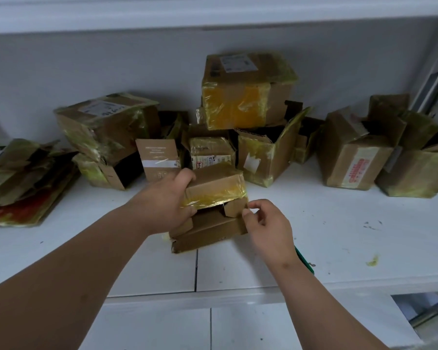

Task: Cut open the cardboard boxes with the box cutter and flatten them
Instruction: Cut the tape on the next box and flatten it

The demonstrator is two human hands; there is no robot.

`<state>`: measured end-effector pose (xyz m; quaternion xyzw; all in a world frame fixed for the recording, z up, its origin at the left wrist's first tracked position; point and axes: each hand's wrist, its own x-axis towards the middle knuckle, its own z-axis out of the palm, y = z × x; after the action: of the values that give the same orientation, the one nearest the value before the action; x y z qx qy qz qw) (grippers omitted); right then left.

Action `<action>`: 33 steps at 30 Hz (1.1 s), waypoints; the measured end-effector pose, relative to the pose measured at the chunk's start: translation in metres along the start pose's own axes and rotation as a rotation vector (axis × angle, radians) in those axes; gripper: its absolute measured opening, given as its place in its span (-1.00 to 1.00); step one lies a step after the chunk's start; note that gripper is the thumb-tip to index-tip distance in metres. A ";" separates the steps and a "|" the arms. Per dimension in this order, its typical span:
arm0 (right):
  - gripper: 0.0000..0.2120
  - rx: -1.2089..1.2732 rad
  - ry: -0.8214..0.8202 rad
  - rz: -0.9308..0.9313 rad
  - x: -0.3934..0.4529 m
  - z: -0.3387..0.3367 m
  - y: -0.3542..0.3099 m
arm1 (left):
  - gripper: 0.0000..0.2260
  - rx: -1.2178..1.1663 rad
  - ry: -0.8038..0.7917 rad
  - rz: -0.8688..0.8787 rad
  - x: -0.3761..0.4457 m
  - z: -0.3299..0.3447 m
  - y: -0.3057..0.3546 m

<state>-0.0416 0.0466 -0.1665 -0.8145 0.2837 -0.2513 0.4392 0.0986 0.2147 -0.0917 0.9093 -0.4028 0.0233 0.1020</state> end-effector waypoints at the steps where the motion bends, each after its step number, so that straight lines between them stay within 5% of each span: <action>1: -0.92 -0.017 -0.017 0.021 0.000 -0.001 -0.001 | -0.50 -0.010 0.001 0.033 -0.001 0.001 0.000; 8: -0.72 -0.121 -0.079 0.048 0.004 0.002 -0.013 | -0.29 0.169 0.007 0.104 -0.004 0.009 -0.005; 14: -0.45 -0.092 -0.075 0.086 0.005 0.003 -0.015 | -0.85 -0.309 -0.031 -0.018 -0.006 -0.020 -0.002; 18: -0.23 -0.064 -0.073 0.109 0.008 0.009 -0.028 | -0.76 -0.540 -0.030 -0.177 -0.005 -0.031 -0.008; 22: -0.41 -0.331 -0.026 0.042 0.014 0.009 -0.044 | -0.79 -0.626 0.012 -0.208 -0.006 -0.029 -0.011; 26: -0.61 -0.408 0.045 -0.059 0.017 0.011 -0.043 | -0.71 -0.581 0.230 -0.291 -0.006 -0.021 -0.004; 29: -0.84 -0.161 0.022 -0.033 0.016 0.005 -0.038 | -0.63 -0.570 0.343 -0.351 -0.005 -0.014 -0.001; 33: -0.86 0.323 -0.031 0.149 0.017 0.000 -0.032 | -0.53 -0.666 0.423 -0.416 -0.004 -0.005 -0.003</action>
<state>-0.0214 0.0493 -0.1365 -0.7138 0.2923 -0.2480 0.5861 0.0988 0.2205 -0.0874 0.8637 -0.1673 0.0569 0.4719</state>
